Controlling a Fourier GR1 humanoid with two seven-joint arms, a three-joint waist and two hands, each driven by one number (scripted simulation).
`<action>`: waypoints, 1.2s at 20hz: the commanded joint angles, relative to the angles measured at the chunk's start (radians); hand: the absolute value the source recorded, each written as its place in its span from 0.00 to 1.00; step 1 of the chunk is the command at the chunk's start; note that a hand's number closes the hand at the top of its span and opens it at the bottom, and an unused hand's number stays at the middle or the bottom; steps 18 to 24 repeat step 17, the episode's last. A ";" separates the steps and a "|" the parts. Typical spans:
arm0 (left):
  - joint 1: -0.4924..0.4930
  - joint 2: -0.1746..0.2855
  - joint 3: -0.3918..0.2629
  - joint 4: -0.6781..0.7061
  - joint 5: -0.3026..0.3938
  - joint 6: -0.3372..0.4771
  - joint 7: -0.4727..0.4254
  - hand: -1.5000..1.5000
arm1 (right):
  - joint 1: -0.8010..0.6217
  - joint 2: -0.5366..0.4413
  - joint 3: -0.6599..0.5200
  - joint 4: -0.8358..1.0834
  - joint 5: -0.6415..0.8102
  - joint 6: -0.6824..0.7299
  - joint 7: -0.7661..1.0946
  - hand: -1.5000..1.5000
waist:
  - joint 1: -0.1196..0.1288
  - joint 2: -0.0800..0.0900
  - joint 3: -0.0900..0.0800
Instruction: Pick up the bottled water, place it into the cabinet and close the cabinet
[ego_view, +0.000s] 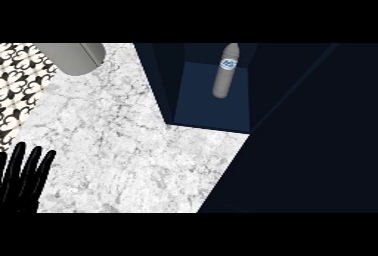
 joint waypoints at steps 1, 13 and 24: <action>0.011 -0.001 -0.006 -0.002 0.003 -0.019 -0.007 0.00 | -0.087 0.096 -0.086 0.145 0.047 -0.205 -0.007 1.00 | 0.012 0.012 0.006; -0.016 0.000 0.005 0.040 0.013 -0.050 0.004 0.00 | -0.692 0.101 -0.240 0.686 -0.030 -0.557 -0.072 1.00 | 0.031 0.005 0.013; -0.016 -0.015 0.003 0.060 0.010 -0.059 -0.004 0.00 | -0.894 0.101 -0.245 0.921 -0.097 -0.629 -0.141 1.00 | 0.010 -0.003 0.015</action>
